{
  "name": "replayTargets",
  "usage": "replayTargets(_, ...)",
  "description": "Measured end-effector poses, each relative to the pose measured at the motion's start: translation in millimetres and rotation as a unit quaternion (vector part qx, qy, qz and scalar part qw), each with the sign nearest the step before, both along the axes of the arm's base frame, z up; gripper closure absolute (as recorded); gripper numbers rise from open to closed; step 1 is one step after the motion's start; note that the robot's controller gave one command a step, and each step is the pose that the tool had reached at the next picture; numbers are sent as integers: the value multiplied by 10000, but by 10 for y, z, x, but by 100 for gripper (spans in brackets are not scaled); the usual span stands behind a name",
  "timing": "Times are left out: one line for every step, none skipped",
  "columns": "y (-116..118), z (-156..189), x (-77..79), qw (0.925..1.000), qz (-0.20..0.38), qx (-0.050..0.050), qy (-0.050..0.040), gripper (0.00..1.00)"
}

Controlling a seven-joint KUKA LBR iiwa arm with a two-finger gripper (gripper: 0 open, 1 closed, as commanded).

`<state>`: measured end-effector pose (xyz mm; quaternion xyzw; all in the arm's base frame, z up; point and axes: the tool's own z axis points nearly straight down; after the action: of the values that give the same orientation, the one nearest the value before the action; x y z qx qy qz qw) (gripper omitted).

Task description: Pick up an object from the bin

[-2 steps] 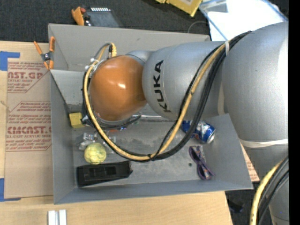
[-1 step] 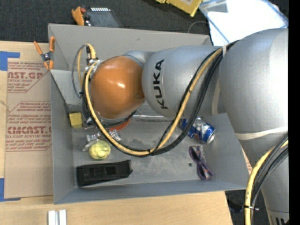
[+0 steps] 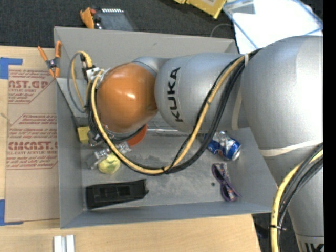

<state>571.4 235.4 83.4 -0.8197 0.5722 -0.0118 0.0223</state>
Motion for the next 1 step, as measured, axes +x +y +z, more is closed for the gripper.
replayTargets(-5,-25,-109,9872,1590,-26,-81,100)
